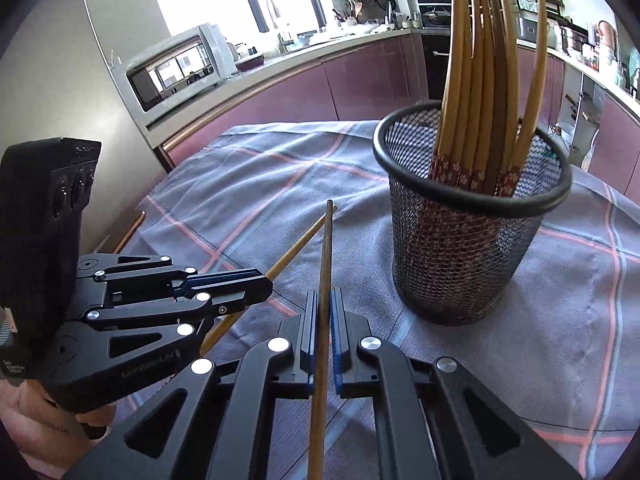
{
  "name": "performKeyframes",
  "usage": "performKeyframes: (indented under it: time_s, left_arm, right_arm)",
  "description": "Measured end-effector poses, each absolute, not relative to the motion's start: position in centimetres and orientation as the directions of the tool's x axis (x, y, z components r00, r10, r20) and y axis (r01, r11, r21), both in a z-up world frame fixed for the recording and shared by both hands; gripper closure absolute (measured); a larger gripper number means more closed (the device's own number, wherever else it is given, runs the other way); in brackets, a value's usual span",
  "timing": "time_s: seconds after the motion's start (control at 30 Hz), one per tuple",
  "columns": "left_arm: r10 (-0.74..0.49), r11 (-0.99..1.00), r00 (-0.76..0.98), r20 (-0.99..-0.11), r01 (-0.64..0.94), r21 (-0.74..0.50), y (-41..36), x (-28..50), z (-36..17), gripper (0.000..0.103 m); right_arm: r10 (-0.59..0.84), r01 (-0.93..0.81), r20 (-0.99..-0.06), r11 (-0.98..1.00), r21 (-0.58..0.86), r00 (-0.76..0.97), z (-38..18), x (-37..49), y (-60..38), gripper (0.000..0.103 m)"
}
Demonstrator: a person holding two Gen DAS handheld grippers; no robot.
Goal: Organize utensils
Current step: 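Lift both chopsticks upright and carry them over the mesh cup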
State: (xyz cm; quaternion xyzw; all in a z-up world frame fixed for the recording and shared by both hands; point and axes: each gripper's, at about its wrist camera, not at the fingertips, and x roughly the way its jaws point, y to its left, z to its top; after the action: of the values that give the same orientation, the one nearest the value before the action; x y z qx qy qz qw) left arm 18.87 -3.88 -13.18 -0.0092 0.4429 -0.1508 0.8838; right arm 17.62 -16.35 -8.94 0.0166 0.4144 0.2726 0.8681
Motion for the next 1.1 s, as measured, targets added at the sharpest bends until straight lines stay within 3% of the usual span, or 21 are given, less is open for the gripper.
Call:
performKeyframes:
  time_s: [0.63,1.1]
  left_arm:
    - [-0.468,0.882,0.662,-0.585,0.393,-0.26,-2.2,15.2,-3.2,0.096]
    - [-0.5,0.866,0.735,-0.459,0.436,-0.246,-2.7,14.9,3.6,0.096]
  right_arm:
    - [0.564,-0.498,-0.485,0.823,0.272,0.668,-1.0,14.8,-20.5,0.098]
    - [0.549,-0.501,-0.355,0.836,0.226,0.756,4.1,15.0,-23.5,0.098]
